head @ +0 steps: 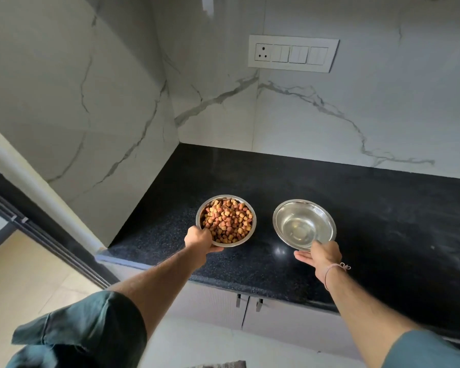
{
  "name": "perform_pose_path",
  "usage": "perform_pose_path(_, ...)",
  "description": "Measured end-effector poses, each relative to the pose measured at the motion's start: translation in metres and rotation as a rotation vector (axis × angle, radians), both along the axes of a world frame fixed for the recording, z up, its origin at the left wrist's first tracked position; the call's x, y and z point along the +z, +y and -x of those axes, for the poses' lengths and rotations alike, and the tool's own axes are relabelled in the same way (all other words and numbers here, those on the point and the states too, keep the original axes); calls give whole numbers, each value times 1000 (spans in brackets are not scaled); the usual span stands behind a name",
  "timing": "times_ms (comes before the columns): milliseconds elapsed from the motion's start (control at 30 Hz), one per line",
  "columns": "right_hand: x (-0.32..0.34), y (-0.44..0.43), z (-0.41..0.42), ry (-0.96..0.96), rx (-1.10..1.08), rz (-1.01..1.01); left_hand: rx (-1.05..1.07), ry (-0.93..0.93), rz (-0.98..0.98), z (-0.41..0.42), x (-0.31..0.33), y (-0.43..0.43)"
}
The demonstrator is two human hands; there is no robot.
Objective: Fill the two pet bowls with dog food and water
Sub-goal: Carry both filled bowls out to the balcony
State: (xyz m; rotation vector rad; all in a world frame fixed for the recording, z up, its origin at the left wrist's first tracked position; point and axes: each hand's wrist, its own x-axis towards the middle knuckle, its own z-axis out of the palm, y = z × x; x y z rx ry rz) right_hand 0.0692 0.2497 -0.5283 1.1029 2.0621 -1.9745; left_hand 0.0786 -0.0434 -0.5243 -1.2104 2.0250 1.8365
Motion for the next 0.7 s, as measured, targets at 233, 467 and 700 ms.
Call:
perform_pose_path(233,8,-11,0,21,263,-108,148,26,-12,-39,6,-13)
perform_pose_path(467,25,-63,-1,58,541,-147,343,72,-44,-89,14,-44)
perform_pose_path(700,38,-138,-17,102,788,-128,574,128,13,-163,17,-95)
